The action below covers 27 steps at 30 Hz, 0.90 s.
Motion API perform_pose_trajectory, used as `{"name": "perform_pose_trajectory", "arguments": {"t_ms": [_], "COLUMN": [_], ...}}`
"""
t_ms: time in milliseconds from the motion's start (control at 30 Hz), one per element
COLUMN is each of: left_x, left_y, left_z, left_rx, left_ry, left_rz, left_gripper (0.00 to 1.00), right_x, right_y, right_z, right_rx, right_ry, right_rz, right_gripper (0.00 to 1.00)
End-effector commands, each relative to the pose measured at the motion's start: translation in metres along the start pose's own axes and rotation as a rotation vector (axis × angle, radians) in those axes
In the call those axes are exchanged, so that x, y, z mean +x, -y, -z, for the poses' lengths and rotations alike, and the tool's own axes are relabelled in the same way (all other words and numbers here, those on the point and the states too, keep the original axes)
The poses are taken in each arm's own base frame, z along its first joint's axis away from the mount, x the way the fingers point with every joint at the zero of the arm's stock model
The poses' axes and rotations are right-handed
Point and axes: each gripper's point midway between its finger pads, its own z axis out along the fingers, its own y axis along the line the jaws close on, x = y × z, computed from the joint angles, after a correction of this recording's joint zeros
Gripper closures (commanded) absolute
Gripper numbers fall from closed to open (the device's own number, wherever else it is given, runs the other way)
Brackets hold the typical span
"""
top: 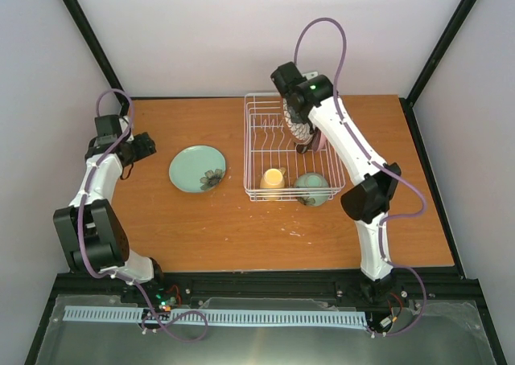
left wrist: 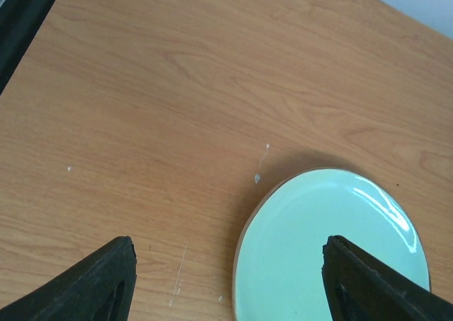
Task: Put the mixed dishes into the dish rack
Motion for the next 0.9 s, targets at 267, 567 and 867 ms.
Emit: {"name": "perform_pose_trajectory", "arguments": {"t_ms": [267,567,867], "left_x": [-0.005,-0.002,-0.002], "left_y": [-0.003,-0.01,-0.015], "left_z": [0.012,0.014,0.01], "left_rx": [-0.031,-0.065,-0.089], "left_ry": [0.042,0.047,0.044], "left_rz": [-0.016,-0.025,-0.027], "left_gripper": [0.28,0.28,0.28], "right_x": [-0.002,-0.002,0.017], "right_y": [-0.001,0.005,-0.02], "right_z": [-0.003,-0.014,-0.032], "right_rx": [0.125,0.137,0.091], "right_ry": [0.064,0.052,-0.053], "right_rz": [-0.191,-0.304,-0.367], "right_gripper": [0.97,0.97,0.97]}}
